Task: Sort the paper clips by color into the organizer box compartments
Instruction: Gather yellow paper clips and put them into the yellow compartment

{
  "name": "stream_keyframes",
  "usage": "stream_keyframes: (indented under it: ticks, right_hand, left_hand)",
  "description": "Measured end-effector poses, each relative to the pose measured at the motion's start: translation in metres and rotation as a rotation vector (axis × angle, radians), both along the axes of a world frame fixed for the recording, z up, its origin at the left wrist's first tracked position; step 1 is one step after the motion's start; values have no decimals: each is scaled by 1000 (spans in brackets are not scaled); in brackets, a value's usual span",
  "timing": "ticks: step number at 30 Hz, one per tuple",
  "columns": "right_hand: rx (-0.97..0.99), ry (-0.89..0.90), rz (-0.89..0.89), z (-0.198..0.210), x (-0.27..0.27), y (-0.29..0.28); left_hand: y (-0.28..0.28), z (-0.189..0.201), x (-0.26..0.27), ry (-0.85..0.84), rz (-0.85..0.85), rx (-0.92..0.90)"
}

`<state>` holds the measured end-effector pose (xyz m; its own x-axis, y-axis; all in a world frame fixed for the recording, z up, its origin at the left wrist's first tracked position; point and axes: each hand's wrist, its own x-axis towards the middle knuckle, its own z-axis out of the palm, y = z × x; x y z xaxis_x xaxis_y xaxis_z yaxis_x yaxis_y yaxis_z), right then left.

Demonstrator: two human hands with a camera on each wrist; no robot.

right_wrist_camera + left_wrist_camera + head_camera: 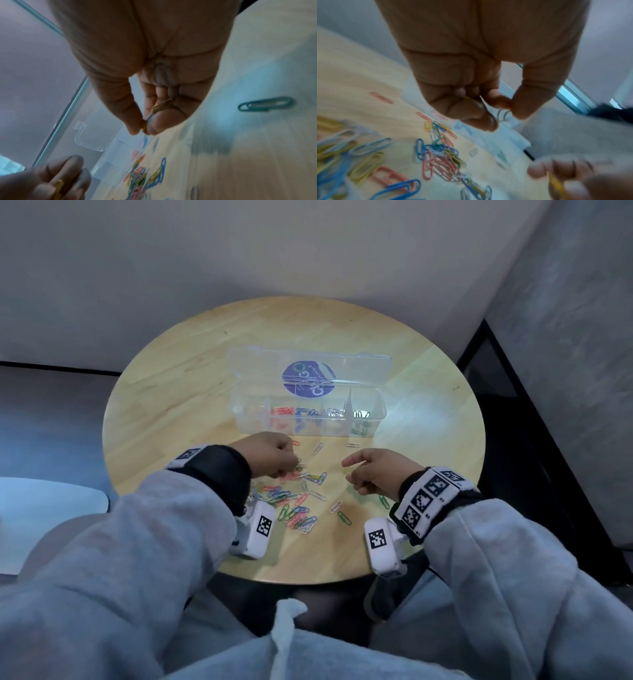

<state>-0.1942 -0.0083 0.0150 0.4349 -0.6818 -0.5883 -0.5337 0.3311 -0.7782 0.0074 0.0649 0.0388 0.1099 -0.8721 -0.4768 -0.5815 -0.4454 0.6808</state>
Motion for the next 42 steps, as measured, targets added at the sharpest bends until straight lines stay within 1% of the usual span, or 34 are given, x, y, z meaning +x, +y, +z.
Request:
stream_keyframes:
  ticks: [2,4,6,8,9,11,12,14,15,16,17,19,20,21,22,23,27,29,35,39,40,42]
  right_hand:
    - [85,-87,-29,1,4,5]
    - [162,-160,-103,2,9,11]
    - [221,-217,-192,2,14,15]
    - [273,-259,-271,2,17,17]
    - [286,-263,-295,2,19,17]
    - [296,-239,-295,2,22,18]
    - [290,-215,-278,2,23,18]
    - [241,-139,-229,1,26,18]
    - [200,-88,-198,1,28,18]
    - [152,-36,-158,0,30,18]
    - [97,19,-103,0,32,17]
    - [-32,151,59,0,38,16]
    - [-100,229,147,0,41,15]
    - [-164,306,226,1,44,14]
    - [-220,372,287,2,47,14]
    - [-264,417,331,4,50,14]
    - [-396,526,457,7,60,14]
    - [-474,588,504,9,64,13]
    - [-572,700,560,2,68,8]
    - [-575,710,597,-1,73,9]
    - [-577,709,615,-1,75,9]
    - [-591,735,643,-1,77,11]
  left_hand:
    - [7,1,6,267,223,-24]
    - [15,0,10,478,448,-45]
    - [23,-1,15,697,626,-52]
    - [28,-2,23,892,746,-62]
    - [30,-2,27,956,785,-70]
    - [32,-2,34,1034,820,-77]
    - [32,-2,37,1046,819,-66]
    - [32,0,40,996,784,-16]
    - [32,0,40,932,768,17]
    - [31,0,40,833,752,46]
    - [31,-1,39,699,725,64]
    - [32,-3,39,417,598,89]
    - [33,-5,39,315,522,101]
    - [34,-8,41,259,464,106]
    - [36,-10,43,251,432,104]
    - [38,-12,45,279,429,99]
    - [46,-15,50,571,591,49]
    - [46,-18,53,601,619,53]
    - [39,-19,50,384,553,36]
    - [34,-15,50,276,474,36]
    - [34,-14,50,208,424,35]
    - [34,-14,50,-12,293,24]
